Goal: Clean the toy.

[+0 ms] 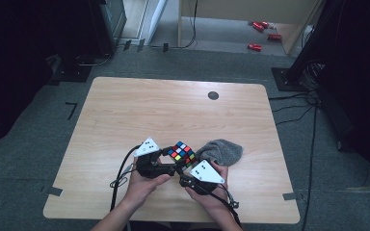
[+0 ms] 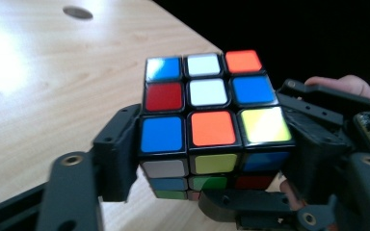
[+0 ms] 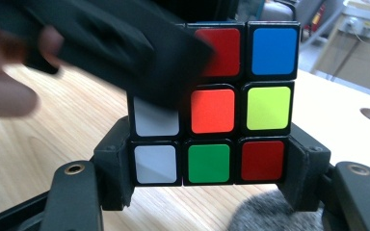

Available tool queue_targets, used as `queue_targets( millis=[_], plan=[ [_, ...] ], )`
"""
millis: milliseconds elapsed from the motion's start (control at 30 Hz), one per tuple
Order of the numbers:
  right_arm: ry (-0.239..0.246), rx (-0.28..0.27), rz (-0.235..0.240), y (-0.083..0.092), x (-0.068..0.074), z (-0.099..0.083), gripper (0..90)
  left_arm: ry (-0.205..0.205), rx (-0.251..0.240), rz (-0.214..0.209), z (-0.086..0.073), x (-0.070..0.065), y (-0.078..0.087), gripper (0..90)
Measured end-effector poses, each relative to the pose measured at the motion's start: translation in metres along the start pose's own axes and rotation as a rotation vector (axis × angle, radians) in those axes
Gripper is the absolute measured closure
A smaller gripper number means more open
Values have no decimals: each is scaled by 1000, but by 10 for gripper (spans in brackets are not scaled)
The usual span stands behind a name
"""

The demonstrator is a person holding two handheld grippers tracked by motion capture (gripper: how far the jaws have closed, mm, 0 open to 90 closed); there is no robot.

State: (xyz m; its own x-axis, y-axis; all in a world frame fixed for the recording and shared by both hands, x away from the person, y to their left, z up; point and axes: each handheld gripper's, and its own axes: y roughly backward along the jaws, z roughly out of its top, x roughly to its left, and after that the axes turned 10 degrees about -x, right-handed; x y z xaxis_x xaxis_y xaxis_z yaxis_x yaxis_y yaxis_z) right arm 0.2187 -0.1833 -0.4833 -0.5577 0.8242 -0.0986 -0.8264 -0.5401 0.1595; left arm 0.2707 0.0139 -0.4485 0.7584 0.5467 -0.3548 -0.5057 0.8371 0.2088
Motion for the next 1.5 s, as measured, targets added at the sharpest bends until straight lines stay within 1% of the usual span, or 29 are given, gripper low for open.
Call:
queue_targets(
  millis=[33,167,200,267,333,367,400,467,500,533,567,633,667,800,900,1000,1067,1133,1167,1267,1367,1467,1500],
  plan=[
    [-9,6,-8,0,-2,0,340,2,-12,-8,2,2,2,270],
    [-32,14,-39,3,-14,1,341,0,-59,-5,9,12,13,234],
    [-40,8,-45,5,-18,2,341,-1,-71,-2,11,15,15,228],
    [-50,4,-53,8,-24,5,341,-1,-91,19,12,21,20,225],
    [-61,-1,-62,11,-30,8,341,-7,-106,24,13,26,24,193],
    [-70,1,-63,12,-34,9,341,-19,-109,17,13,27,25,190],
    [-81,3,-66,13,-37,10,341,-36,-109,15,13,28,26,182],
    [-100,1,-71,16,-42,13,341,-72,-91,6,11,29,25,159],
    [-109,-1,-68,17,-44,15,341,-87,-81,-4,10,28,24,150],
    [-117,-4,-63,19,-46,17,341,-112,-74,-5,8,27,23,143],
    [-123,-10,-60,20,-47,18,341,-133,-64,-5,7,26,22,144],
    [-136,-14,-46,22,-49,22,341,-171,-46,-19,4,23,20,148],
    [-138,-16,-40,23,-49,23,341,-197,-32,-12,3,22,18,150],
    [-157,-20,-15,25,-50,28,341,-270,15,21,-4,18,11,157],
    [-172,-19,7,25,-50,31,341,-324,25,20,-8,15,9,157],
    [-201,-9,32,26,-50,34,341,-376,14,5,-11,12,9,163],
    [-217,-3,46,26,-49,35,341,-408,-6,-13,-13,10,8,163],
    [-239,7,65,25,-48,36,341,-440,-30,-40,-17,8,6,163],
    [-251,16,78,25,-47,37,341,-455,-37,-45,-18,8,4,163],
    [-261,34,96,24,-44,38,341,-494,-48,-36,-21,7,1,167],
    [-271,60,115,23,-40,39,341,-528,-65,-26,-21,7,2,208],
    [-286,81,139,21,-36,40,341,-556,-70,-27,-23,6,2,206],
    [-292,85,147,21,-35,40,341,-563,-69,-37,-23,6,4,205]
  ],
)
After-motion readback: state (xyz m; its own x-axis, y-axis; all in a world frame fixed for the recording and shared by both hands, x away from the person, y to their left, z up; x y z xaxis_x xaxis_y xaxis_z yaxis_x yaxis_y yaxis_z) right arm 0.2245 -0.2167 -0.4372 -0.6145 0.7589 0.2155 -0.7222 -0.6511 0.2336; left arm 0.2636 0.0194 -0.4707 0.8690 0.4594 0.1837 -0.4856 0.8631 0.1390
